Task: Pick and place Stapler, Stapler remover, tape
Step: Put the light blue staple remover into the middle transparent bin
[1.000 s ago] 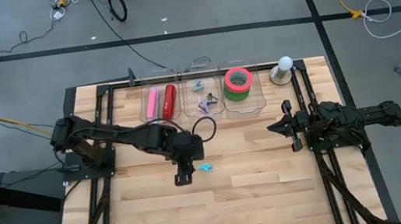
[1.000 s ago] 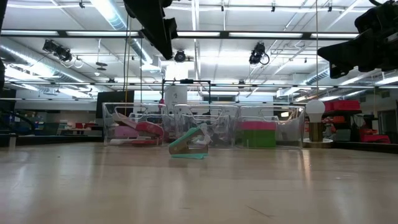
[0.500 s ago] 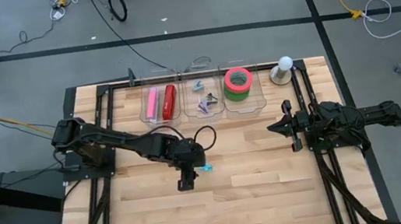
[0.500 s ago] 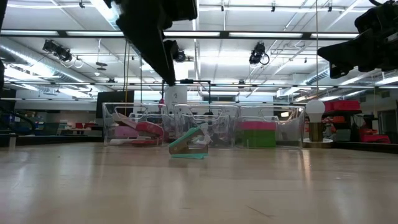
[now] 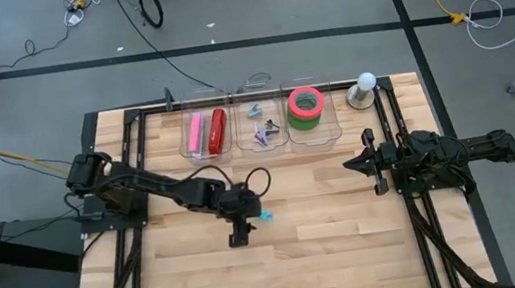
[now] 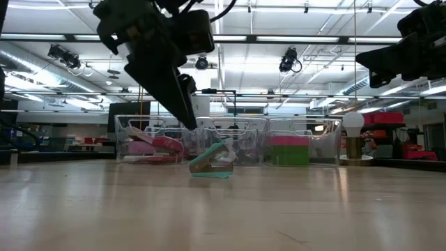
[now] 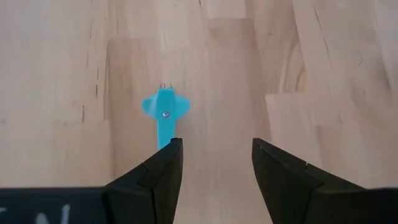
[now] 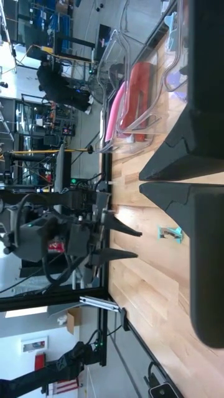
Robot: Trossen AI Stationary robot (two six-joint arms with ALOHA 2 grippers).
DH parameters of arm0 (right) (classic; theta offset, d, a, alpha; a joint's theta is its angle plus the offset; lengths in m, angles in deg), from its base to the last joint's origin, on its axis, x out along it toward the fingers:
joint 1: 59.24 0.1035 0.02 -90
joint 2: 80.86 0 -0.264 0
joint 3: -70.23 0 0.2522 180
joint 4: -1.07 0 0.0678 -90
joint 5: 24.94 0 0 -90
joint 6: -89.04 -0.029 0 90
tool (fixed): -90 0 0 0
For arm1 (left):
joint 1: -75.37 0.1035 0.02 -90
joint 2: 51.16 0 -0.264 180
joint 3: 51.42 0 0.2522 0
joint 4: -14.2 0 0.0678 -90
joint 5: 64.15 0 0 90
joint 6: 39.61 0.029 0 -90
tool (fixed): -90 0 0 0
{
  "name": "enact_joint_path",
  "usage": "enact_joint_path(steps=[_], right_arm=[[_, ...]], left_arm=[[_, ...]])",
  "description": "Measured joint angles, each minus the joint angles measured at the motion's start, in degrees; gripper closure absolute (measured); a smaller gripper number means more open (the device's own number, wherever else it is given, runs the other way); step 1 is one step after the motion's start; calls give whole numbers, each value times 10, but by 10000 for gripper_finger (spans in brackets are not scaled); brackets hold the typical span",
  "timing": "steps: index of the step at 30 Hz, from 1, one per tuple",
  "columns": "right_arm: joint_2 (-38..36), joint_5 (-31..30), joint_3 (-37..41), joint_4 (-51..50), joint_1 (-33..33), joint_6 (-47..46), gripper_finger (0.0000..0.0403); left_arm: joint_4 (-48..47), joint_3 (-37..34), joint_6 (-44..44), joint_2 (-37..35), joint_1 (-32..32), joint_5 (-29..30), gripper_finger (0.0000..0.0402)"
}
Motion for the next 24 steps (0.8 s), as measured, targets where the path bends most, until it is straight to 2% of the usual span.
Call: enact_joint_path(steps=[15, 24], right_arm=[[0, 0, 0, 0, 0, 0, 385], [0, 0, 0, 0, 0, 0, 385]], left_arm=[[82, -75, -30, 0, 17, 9, 207], [109, -82, -30, 0, 44, 9, 207]])
